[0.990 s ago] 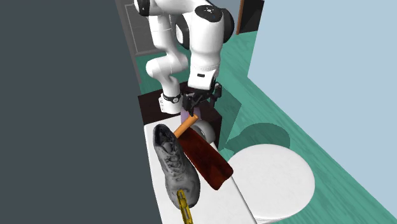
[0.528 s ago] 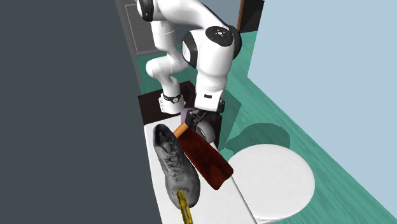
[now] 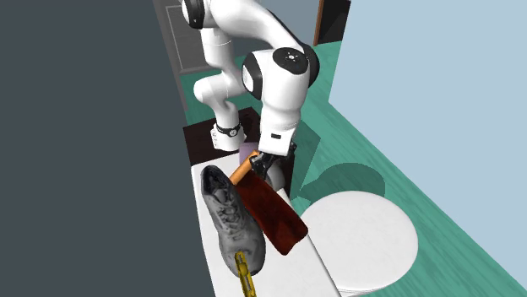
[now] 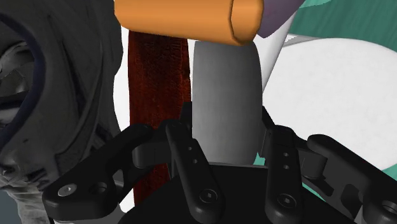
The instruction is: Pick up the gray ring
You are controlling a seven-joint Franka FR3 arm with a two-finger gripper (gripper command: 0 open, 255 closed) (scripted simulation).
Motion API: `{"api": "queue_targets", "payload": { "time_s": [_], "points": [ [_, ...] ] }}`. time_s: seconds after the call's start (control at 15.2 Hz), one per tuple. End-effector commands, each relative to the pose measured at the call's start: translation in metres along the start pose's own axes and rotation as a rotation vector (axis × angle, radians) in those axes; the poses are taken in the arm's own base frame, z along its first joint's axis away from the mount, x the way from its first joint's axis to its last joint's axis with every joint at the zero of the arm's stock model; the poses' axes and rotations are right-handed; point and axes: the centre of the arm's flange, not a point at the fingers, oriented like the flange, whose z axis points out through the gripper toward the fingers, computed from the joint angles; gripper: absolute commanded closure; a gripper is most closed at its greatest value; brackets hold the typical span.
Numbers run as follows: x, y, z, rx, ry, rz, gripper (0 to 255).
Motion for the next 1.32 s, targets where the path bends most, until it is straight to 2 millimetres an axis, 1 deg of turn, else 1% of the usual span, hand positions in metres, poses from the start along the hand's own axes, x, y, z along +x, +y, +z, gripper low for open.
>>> {"api": "queue_targets", "payload": {
  "time_s": [0.0, 0.4, 1.25],
  "points": [
    [0.000, 0.000, 0.001, 0.001, -0.002, 0.000, 255],
    [0.000, 0.000, 0.001, 0.001, -0.002, 0.000, 255],
    [-0.006, 0.003, -0.067, 0.001, -0.002, 0.000, 255]
  ]
}}
